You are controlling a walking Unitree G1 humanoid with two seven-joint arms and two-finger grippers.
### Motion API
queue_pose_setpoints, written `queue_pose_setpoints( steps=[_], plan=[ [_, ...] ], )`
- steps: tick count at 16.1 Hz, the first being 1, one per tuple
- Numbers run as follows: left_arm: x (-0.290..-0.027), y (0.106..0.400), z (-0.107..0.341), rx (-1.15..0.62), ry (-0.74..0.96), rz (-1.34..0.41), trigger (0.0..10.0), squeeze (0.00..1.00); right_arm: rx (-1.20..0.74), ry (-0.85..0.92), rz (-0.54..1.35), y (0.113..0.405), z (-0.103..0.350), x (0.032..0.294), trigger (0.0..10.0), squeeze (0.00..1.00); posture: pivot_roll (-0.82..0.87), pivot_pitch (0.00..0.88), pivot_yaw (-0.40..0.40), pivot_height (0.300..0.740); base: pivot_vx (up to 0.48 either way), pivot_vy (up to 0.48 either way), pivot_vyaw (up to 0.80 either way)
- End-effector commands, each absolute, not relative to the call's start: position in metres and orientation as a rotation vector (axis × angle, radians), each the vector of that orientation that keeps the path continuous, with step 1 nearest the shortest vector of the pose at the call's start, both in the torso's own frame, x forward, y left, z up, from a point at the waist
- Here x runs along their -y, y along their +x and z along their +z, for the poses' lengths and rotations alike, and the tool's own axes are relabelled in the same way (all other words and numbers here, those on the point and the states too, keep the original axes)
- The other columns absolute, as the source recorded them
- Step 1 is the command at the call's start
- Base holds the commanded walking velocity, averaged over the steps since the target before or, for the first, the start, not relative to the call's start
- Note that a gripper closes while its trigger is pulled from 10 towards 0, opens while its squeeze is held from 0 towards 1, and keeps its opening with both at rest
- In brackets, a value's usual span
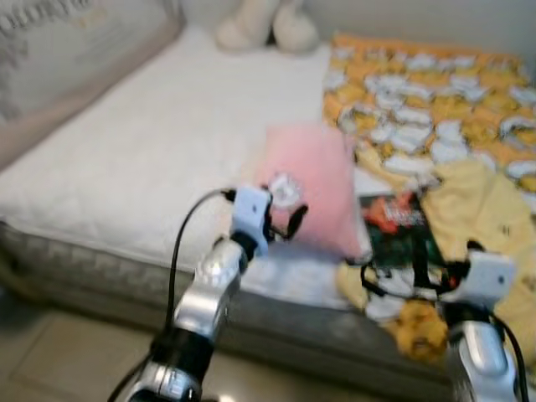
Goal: Clean up the room
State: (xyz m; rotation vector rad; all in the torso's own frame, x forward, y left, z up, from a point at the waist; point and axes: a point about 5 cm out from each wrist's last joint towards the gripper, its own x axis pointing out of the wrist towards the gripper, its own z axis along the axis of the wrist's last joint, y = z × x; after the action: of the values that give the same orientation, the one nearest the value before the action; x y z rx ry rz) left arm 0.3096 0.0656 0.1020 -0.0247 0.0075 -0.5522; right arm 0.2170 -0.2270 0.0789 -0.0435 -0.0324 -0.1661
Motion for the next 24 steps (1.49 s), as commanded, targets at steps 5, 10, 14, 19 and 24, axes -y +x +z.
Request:
queue_pose_setpoints(
  steps=[5, 10, 14, 19, 24],
  plan=[
    [-0.074, 0.314, 0.105, 0.004, 0.007, -0.524, 10.0, 0.0, 0.029, -0.047, -0.151, 0.222, 0.081, 0.222, 10.0, 0.0, 0.09, 0.002, 0.0, 0.74, 0.0, 0.0, -0.48],
    [-0.083, 0.319, 0.109, 0.01, 0.001, -0.442, 10.0, 0.0, 0.036, -0.048, -0.14, 0.223, 0.081, 0.22, 10.0, 0.0, 0.1, 0.005, -0.001, 0.74, 0.267, 0.0, 0.0],
    [-0.084, 0.32, 0.109, 0.006, -0.013, -0.422, 10.0, 0.0, 0.035, -0.05, -0.133, 0.224, 0.081, 0.219, 10.0, 0.0, 0.1, 0.006, -0.003, 0.74, 0.445, 0.0, 0.0],
    [-0.084, 0.323, 0.114, 0.013, -0.023, -0.408, 10.0, 0.0, 0.036, -0.053, -0.122, 0.226, 0.082, 0.219, 10.0, 0.0, 0.11, 0.002, -0.007, 0.74, 0.442, 0.0, 0.0],
    [-0.081, 0.335, 0.128, 0.031, 0.027, -0.415, 10.0, 0.0, 0.077, -0.015, -0.156, 0.236, 0.098, 0.226, 10.0, 0.0, 0.12, 0.005, -0.007, 0.74, 0.361, 0.0, 0.0]
  ],
)
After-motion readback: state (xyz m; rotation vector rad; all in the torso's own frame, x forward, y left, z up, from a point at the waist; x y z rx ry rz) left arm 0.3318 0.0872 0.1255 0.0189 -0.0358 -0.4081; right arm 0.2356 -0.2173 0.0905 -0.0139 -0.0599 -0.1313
